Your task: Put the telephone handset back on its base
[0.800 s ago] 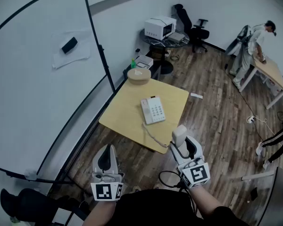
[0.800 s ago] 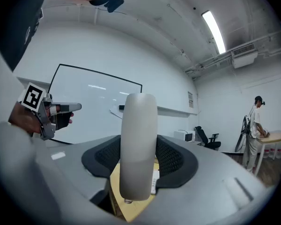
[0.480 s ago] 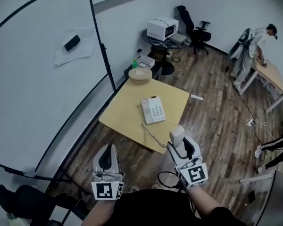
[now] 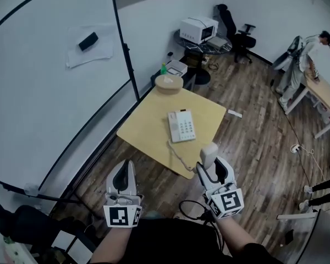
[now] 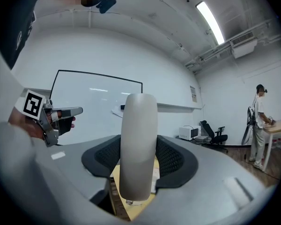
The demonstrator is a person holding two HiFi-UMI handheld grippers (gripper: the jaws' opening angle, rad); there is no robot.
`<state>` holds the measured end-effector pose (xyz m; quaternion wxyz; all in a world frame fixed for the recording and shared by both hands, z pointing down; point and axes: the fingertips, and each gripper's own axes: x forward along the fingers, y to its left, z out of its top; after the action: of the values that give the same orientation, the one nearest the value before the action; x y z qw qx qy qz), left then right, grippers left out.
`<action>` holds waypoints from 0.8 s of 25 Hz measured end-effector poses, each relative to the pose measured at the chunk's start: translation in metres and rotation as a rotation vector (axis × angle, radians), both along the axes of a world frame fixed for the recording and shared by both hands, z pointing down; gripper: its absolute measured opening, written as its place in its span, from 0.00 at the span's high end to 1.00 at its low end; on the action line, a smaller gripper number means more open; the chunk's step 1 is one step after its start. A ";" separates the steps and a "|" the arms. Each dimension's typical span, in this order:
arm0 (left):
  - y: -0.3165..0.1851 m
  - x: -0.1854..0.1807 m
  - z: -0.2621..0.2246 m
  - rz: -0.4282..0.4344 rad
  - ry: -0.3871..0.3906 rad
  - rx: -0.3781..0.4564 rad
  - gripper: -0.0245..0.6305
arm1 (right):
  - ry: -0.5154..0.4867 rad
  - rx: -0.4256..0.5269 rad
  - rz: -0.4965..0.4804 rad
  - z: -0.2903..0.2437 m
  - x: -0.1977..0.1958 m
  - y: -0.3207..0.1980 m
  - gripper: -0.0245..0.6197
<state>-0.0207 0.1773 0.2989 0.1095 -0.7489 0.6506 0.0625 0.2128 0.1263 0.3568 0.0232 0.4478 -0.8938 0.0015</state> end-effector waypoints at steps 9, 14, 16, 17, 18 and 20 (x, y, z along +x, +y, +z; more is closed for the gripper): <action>-0.052 -0.020 0.006 -0.012 0.011 -0.005 0.96 | -0.001 -0.009 -0.010 0.005 -0.019 -0.050 0.60; -0.100 -0.044 0.007 0.013 0.018 0.002 0.96 | 0.018 -0.031 0.008 0.016 -0.039 -0.089 0.60; -0.122 -0.055 0.006 0.026 0.022 0.005 0.96 | 0.026 -0.042 0.019 0.017 -0.050 -0.105 0.60; -0.132 -0.061 0.006 0.034 0.025 0.006 0.96 | 0.032 -0.047 0.026 0.019 -0.055 -0.114 0.60; -0.142 -0.066 0.006 0.043 0.027 0.006 0.96 | 0.039 -0.052 0.032 0.020 -0.061 -0.121 0.60; -0.161 -0.076 0.007 0.060 0.029 0.001 0.96 | 0.053 -0.063 0.043 0.023 -0.071 -0.135 0.60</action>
<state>-0.0970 0.0160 0.3060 0.0987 -0.7672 0.6291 0.0770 0.1420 -0.0089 0.3795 0.0610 0.4659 -0.8825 0.0184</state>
